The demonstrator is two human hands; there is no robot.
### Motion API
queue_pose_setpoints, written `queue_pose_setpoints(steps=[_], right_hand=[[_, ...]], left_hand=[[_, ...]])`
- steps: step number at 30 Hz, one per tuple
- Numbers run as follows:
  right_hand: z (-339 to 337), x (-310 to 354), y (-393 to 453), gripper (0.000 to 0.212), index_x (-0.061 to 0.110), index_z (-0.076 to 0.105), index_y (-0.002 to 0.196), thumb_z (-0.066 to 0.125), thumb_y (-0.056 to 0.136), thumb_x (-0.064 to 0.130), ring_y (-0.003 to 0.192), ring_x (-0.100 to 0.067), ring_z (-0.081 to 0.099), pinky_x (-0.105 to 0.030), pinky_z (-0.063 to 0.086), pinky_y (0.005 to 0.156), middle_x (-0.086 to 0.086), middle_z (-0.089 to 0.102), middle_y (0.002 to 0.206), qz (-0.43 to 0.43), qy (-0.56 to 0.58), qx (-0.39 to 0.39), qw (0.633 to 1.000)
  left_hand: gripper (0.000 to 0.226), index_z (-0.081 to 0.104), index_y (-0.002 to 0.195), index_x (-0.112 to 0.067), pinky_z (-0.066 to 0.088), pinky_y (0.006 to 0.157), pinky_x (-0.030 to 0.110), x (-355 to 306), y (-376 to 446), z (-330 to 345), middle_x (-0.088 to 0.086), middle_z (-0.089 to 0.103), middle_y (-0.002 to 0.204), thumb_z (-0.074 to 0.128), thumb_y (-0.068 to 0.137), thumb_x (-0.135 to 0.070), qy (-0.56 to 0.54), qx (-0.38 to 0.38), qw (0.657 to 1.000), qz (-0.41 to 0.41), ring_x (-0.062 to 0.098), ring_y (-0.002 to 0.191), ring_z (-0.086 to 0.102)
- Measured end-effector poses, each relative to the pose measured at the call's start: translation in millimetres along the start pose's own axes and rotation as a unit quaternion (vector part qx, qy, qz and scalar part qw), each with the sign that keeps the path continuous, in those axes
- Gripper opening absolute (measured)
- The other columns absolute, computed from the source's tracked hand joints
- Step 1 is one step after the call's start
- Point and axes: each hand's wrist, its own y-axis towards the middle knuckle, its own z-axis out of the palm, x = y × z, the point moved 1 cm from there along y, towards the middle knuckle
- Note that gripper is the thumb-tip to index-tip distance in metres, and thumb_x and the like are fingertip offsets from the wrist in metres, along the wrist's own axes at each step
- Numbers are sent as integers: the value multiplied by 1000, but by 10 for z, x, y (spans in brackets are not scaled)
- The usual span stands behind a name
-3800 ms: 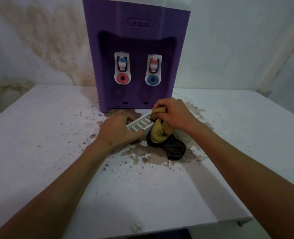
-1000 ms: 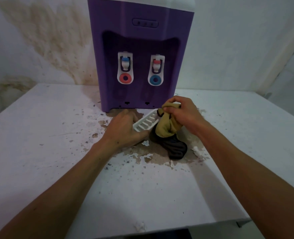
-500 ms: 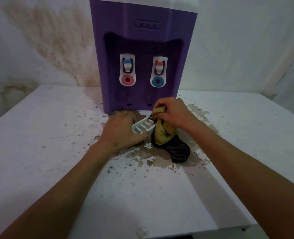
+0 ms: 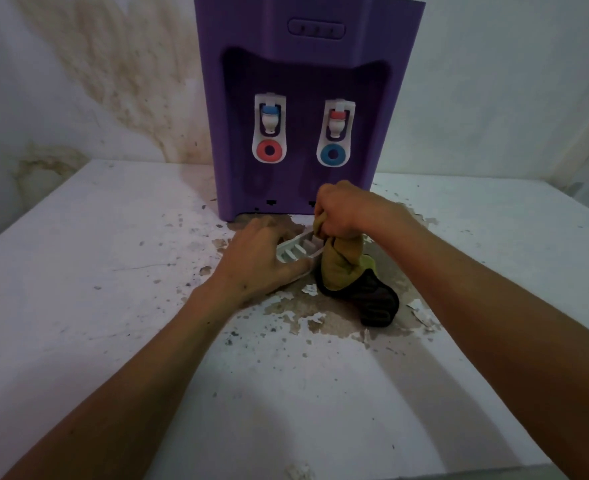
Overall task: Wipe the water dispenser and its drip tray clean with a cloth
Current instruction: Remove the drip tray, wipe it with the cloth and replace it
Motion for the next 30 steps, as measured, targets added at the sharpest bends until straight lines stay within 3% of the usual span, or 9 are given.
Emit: queue_pose_setpoints(steps=[2, 5, 8, 10, 13, 16, 22, 25, 30], right_hand=[[32, -6, 11, 30, 20, 60, 117, 72, 89, 21, 105, -27, 56, -35, 52, 77, -6, 45, 112, 6, 13, -14, 1000], [75, -16, 18, 22, 31, 63, 89, 76, 83, 16, 99, -25, 59, -26, 43, 60, -5, 54, 112, -2, 58, -49, 997], [108, 3, -7, 30, 35, 57, 72, 74, 82, 13, 93, -25, 61, -29, 46, 67, -6, 60, 109, -12, 73, -65, 995], [144, -23, -36, 27, 35, 55, 73, 73, 83, 17, 95, -25, 60, -31, 44, 70, -8, 60, 112, -6, 63, -71, 995], [102, -98, -99, 14, 30, 64, 91, 75, 85, 24, 101, -21, 52, -31, 43, 72, -7, 57, 115, -1, 48, -54, 997], [2, -112, -146, 20, 21, 72, 104, 77, 86, 27, 103, -21, 52, -31, 44, 72, -5, 57, 113, -15, 24, -22, 999], [-24, -57, -92, 16, 24, 78, 93, 84, 78, 22, 96, -19, 59, -24, 46, 61, -5, 63, 107, -4, 46, -17, 999], [8, -24, -40, 24, 35, 69, 75, 82, 77, 15, 93, -20, 58, -21, 41, 54, -3, 59, 106, 0, 72, -29, 997], [143, 7, 10, 27, 31, 58, 72, 74, 82, 11, 94, -26, 61, -30, 45, 73, -9, 61, 114, 0, 68, -72, 995]], left_hand=[[60, 73, 110, -25, 49, 85, 34, -28, -1, -25, -9, 69, 112, 56, 79, -74, -19, -3, 1000, 7, 11, 100, 58], [57, 71, 102, -24, 44, 79, 28, -63, -8, -49, -12, 62, 105, 56, 75, -71, -19, 0, 1000, 1, 10, 98, 54], [52, 69, 96, -24, 38, 74, 26, -60, -6, -31, -13, 59, 100, 56, 75, -70, -5, -1, 1000, -8, 10, 94, 52], [50, 70, 97, -26, 45, 75, 31, -62, -11, 2, -10, 65, 103, 58, 77, -70, 3, -10, 1000, -8, 12, 95, 56], [46, 71, 94, -29, 51, 75, 39, -72, -16, 31, -7, 68, 101, 58, 78, -71, 3, -22, 1000, -20, 14, 91, 58], [44, 70, 90, -33, 50, 69, 41, -52, 5, 40, -11, 65, 90, 57, 80, -74, -1, -12, 1000, -16, 12, 81, 57], [61, 73, 109, -24, 43, 78, 32, -69, 3, -27, -8, 65, 105, 56, 74, -71, -10, -1, 1000, 6, 15, 97, 55], [66, 73, 108, -20, 47, 80, 34, -111, -6, -63, -6, 65, 109, 52, 74, -73, -15, 6, 1000, 5, 14, 98, 56], [63, 72, 104, -21, 50, 82, 37, -119, -13, -54, -7, 65, 112, 53, 75, -74, -15, 4, 1000, -4, 11, 99, 55]])
